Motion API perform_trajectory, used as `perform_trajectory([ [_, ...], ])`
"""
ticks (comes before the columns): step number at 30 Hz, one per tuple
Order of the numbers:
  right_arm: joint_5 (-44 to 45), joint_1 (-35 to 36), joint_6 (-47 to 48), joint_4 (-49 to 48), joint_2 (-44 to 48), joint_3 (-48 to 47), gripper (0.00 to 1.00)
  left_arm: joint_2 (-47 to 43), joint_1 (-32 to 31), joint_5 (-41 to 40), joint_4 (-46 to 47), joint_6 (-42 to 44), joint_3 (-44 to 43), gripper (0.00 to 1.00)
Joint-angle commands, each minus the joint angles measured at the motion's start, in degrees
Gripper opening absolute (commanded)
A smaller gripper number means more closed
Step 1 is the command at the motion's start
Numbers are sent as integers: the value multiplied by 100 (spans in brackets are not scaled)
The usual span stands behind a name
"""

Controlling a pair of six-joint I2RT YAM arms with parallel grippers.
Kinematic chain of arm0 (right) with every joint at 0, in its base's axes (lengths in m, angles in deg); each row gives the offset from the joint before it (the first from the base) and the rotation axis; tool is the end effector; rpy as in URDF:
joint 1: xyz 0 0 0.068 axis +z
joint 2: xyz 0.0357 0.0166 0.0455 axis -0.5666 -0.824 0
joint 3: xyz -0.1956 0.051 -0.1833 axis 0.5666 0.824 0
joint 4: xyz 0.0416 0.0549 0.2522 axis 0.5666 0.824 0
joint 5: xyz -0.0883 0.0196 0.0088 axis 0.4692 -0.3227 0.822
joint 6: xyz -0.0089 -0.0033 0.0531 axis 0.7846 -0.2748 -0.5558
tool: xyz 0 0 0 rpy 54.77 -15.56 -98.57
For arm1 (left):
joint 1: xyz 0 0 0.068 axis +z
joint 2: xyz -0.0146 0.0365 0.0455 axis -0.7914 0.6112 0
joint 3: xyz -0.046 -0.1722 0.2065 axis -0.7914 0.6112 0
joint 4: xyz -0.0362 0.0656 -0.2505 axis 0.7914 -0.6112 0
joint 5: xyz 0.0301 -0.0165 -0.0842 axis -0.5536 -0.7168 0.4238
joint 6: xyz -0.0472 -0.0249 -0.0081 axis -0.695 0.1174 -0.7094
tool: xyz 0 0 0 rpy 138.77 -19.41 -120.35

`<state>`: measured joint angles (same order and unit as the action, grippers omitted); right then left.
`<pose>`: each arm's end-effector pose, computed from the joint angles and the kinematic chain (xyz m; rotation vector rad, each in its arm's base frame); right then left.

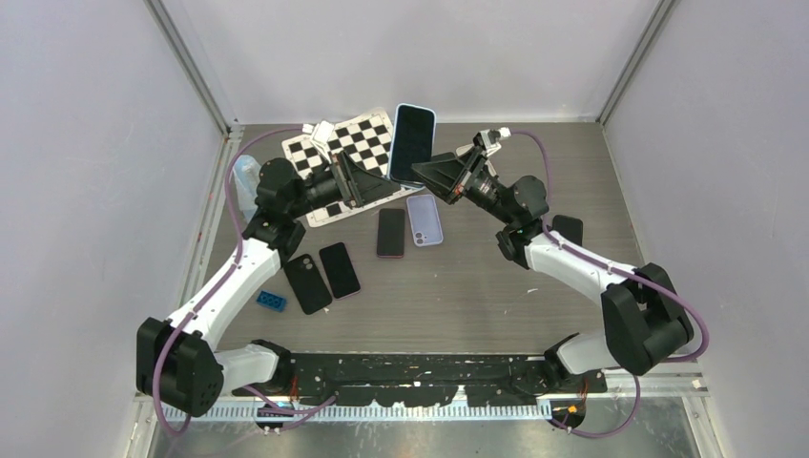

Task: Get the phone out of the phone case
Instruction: Remove the phone case from the phone.

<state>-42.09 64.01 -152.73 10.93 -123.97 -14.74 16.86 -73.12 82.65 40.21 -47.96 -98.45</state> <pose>0.2579 0.1661 0.3320 0.2038 1.4824 2.0630 0.2468 -0.1205 0.3633 0.1970 1.7145 -1.6031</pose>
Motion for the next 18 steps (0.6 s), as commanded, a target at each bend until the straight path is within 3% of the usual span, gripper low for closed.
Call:
perform_trajectory([
  [1,-88,12,-160,-941,56,-132,1,-22,-12,-269,57,31,-202,45],
  [13,-115,72,-92,-843,63,33,1,-91,-3,-842,156,-69,-186,28],
  [18,-130,173,36,-706,23,10,1,37,-8,-955,217,-225,-206,31],
])
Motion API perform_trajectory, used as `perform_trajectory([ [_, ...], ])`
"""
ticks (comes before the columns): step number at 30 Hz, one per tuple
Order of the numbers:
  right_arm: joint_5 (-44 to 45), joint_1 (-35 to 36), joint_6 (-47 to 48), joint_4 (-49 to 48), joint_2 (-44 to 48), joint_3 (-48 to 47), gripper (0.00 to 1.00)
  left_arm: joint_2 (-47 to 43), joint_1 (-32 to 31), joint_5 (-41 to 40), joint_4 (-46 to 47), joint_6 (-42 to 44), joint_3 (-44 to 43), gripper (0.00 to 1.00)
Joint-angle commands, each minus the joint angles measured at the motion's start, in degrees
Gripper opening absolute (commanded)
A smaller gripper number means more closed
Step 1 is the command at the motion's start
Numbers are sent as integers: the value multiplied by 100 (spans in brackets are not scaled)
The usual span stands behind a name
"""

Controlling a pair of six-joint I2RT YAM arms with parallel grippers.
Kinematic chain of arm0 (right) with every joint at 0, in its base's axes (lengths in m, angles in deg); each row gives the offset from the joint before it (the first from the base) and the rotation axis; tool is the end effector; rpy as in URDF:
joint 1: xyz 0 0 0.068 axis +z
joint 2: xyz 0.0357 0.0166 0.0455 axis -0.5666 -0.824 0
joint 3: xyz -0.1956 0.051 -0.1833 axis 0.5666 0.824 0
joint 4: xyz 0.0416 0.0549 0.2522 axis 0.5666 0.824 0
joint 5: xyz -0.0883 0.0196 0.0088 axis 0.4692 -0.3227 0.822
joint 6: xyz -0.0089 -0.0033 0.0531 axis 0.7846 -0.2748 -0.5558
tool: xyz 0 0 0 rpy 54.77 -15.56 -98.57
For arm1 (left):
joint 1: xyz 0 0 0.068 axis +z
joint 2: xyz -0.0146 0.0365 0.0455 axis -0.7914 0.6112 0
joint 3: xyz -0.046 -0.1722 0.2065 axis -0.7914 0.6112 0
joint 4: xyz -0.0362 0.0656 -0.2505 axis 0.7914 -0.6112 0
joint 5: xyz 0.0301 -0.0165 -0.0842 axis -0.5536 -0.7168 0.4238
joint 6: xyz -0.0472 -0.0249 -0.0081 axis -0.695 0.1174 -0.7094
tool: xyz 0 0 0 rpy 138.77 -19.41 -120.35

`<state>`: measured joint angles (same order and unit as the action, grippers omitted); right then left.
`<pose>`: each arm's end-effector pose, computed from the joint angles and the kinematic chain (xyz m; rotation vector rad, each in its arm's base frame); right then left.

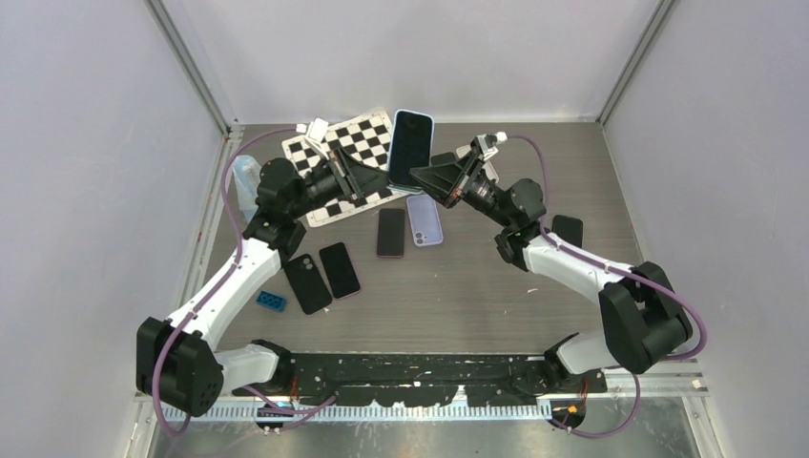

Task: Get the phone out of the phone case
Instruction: Remove the phone case from the phone, then place the phone case at the center of the board.

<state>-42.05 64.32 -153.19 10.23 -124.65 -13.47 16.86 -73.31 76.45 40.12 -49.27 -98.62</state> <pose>0.2579 0.1679 0.3225 0.2230 1.5077 2.0682 0.2498 -0.1195 0.3645 0.0783 1.6955 -1.5551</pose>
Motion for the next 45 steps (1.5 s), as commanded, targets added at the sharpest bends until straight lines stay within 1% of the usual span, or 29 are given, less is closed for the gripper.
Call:
perform_trajectory([
  [1,-142,150,97,-637,60,-119,1,78,16,-318,247,-126,-197,31],
  [2,-162,160,103,-626,48,-125,1,113,14,-284,325,-163,-192,31],
  [3,-173,163,108,-609,25,-137,1,152,13,-251,398,-212,-188,29],
  [4,-201,166,128,-577,13,-145,0,181,13,-223,448,-225,-189,24],
  [6,-235,166,210,-449,10,-140,1,230,16,-212,448,-225,-205,7],
  [7,-265,166,245,-398,18,-140,1,240,16,-237,380,-201,-215,1],
  [9,-332,168,463,-168,61,-116,1,228,16,-382,127,-87,-224,0],
  [11,-427,171,835,197,156,-70,1,172,37,-687,-371,140,-252,0],
  [13,-517,167,1288,577,295,27,1,79,51,-1206,-1135,610,-391,0],
  [15,-636,166,1738,929,455,124,1,11,51,-1949,-1884,942,-475,0],
  [16,-674,171,2016,1194,577,195,1,-9,56,-2284,-2135,1032,-482,0],
  [18,-686,167,2368,1660,778,318,1,-30,76,-2691,-2539,1122,-434,0],
  [23,-563,166,3003,2742,1285,732,1,13,100,-2760,-2769,1029,-201,0],
  [26,-385,162,3243,3411,1476,907,1,-10,96,-2518,-2877,983,-60,0],
  [27,-350,154,3333,3766,1556,990,1,-39,95,-2409,-2904,944,27,0],
  [30,-155,132,3455,4490,1698,1143,1,-166,95,-1964,-3155,852,262,0],
  [33,40,71,3563,5446,1824,1274,1,-396,-37,-1759,-3384,577,700,0],
  [36,220,41,3581,6002,1875,1403,1,-643,-433,-1927,-3107,166,1346,0],
  [40,332,-1,3590,6564,1841,1449,1,-724,-1156,-2476,-2676,-407,2043,0],
  [43,431,-31,3600,6739,1844,1533,1,-693,-1814,-3046,-2433,-704,2399,0],
  [45,528,-43,3619,6804,1846,1619,1,-597,-2111,-3304,-2016,-940,2623,0],
])
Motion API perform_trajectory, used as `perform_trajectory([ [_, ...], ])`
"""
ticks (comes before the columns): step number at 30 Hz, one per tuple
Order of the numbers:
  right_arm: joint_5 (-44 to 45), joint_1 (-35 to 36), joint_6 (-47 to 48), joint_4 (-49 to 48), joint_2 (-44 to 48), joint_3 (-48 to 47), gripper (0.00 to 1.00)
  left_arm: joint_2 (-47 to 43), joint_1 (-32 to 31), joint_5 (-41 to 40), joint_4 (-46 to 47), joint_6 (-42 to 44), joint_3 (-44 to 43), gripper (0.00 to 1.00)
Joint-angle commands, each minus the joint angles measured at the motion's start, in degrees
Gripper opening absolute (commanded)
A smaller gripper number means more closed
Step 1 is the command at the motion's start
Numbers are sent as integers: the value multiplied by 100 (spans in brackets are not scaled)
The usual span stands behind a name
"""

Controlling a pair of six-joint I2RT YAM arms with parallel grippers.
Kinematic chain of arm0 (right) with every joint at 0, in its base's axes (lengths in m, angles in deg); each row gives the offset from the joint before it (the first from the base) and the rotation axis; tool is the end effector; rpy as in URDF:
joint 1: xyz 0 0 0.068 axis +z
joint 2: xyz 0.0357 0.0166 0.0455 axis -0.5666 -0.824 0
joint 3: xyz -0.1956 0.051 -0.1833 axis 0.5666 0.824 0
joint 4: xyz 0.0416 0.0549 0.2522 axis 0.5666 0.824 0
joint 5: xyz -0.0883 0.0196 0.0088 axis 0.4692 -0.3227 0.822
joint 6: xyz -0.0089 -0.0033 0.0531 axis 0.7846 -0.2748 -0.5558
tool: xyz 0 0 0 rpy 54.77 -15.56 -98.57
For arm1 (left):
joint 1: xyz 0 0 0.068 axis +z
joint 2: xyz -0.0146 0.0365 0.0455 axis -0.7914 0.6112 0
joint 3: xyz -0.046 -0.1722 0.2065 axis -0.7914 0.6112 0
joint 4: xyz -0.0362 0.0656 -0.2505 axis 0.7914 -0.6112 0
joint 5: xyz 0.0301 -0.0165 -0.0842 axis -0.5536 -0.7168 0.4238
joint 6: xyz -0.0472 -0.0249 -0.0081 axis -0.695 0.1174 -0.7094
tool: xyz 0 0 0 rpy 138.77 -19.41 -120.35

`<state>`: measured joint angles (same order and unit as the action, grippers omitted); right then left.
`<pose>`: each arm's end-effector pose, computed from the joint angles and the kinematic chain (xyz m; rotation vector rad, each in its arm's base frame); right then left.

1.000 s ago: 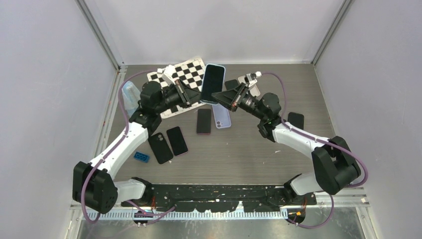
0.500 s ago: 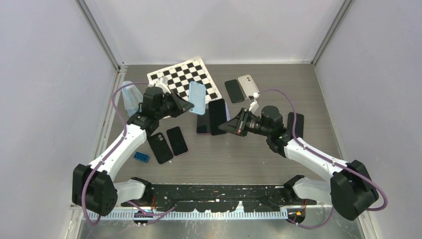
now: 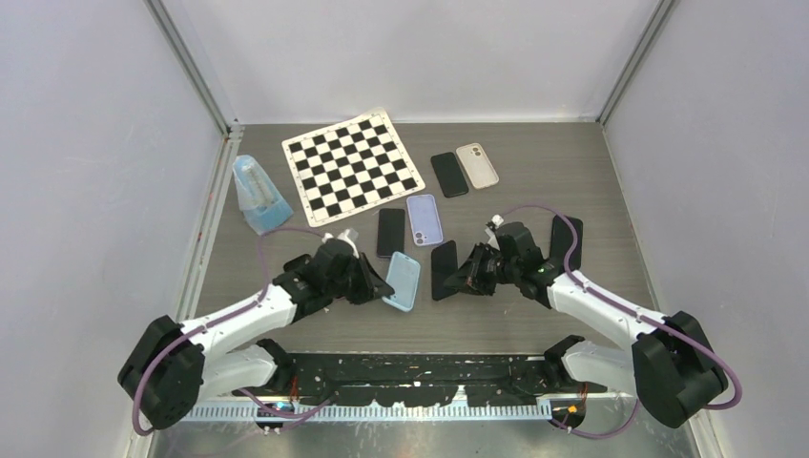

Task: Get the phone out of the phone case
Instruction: Place the phone case at the center of the board.

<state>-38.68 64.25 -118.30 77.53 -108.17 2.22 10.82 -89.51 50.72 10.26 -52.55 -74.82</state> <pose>0.1818 0.1219 0.1887 0.3230 2.5602 1.2006 0.1688 -0.1378 0.1930 -0.4089 2.5023 -1.0561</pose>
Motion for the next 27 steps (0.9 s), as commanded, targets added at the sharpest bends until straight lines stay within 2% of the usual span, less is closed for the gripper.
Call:
perform_trajectory([
  [1,209,-38,138,75,182,120,1,47,-619,-854,1135,-732,329,0],
  [5,113,-38,142,-136,67,302,1,368,-1133,-1261,1720,-1003,497,0],
  [11,151,-38,127,-226,-143,438,1,497,-1506,-1987,585,-1856,410,0],
  [15,115,-34,128,-340,-308,511,1,545,-1511,-1884,605,-1894,423,8],
  [21,-77,-38,202,-214,-559,572,13,1154,-1584,-1374,643,-1661,183,37],
  [24,58,-38,300,194,-400,540,25,1279,-1652,-1359,648,-1616,178,59],
  [25,112,-34,348,294,-352,519,27,1306,-1677,-1359,678,-1595,169,64],
  [27,296,-38,420,583,-175,464,38,1335,-1710,-1357,670,-1533,130,70],
])
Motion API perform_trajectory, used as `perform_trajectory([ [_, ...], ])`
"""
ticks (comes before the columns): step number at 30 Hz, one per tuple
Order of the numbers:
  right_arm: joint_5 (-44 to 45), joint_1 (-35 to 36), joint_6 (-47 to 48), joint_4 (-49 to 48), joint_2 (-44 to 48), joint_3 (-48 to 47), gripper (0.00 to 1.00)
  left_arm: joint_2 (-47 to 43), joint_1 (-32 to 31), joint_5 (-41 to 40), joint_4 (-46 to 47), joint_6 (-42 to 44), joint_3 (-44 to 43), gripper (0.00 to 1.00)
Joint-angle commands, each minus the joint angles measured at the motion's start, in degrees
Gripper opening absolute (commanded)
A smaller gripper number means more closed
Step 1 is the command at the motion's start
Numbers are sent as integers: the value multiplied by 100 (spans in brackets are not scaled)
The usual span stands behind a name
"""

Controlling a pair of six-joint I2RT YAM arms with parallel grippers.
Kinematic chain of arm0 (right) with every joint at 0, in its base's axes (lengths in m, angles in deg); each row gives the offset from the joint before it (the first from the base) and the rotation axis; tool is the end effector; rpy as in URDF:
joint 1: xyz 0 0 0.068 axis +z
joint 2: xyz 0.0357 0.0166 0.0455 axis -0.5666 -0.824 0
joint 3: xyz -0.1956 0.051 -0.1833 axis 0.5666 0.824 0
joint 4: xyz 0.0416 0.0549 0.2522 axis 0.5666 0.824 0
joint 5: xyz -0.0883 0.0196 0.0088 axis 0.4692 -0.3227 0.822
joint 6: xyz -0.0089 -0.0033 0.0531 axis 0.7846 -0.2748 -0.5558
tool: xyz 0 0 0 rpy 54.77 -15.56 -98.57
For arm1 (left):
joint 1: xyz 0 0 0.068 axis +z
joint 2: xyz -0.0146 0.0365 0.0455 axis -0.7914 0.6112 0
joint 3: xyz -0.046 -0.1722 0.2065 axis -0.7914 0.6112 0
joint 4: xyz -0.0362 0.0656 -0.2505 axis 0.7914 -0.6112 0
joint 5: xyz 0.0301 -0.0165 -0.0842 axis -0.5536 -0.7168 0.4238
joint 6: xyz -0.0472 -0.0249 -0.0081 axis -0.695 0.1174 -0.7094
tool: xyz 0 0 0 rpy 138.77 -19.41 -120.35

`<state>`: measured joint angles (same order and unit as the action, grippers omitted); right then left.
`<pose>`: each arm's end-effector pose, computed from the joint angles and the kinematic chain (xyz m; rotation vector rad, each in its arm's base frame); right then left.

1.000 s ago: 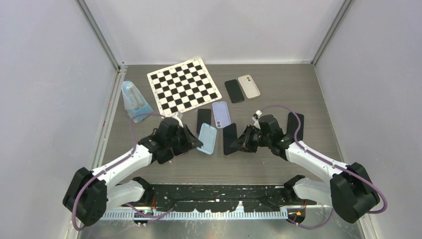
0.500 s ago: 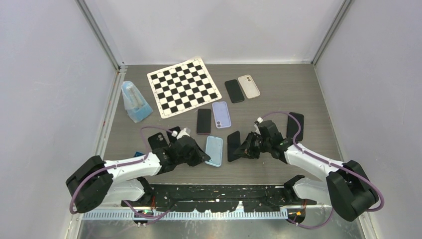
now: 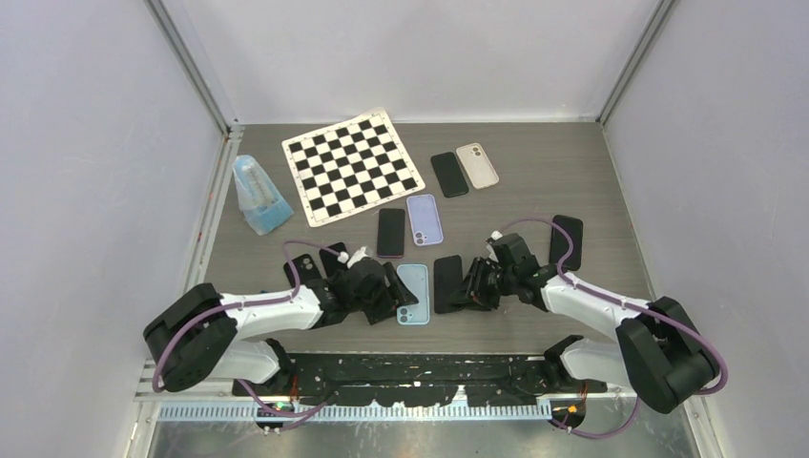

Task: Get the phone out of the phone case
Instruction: Place the phone case at the center of the board.

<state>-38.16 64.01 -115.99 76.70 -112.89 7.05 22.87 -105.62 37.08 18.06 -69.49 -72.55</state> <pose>0.1737 0.1159 0.1484 0.3511 2.7007 1.0915 0.1400 -0.1866 0.1477 -0.5889 2.5965 -0.9354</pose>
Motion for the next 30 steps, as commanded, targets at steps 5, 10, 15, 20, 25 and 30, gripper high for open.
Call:
perform_trajectory([
  [5,769,-14,324,1457,531,-213,64,39,-102,-186,-787,604,-429,82],
  [10,1666,-10,229,2043,1335,-498,95,-124,-111,-659,-1518,1053,-799,91],
  [15,3024,-158,593,2450,1478,-1313,96,-218,-106,-1033,-1609,1554,-1078,93],
  [20,3875,-1061,1341,2557,841,-2387,96,-341,-95,-1737,-1811,2285,-1727,95],
  [25,4163,-2445,1741,2305,27,-2740,97,-456,18,-1775,-1588,3167,-2163,96],
  [30,4029,-3767,1729,2039,-321,-2524,99,-657,474,-1111,-1430,3572,-2166,96],
])
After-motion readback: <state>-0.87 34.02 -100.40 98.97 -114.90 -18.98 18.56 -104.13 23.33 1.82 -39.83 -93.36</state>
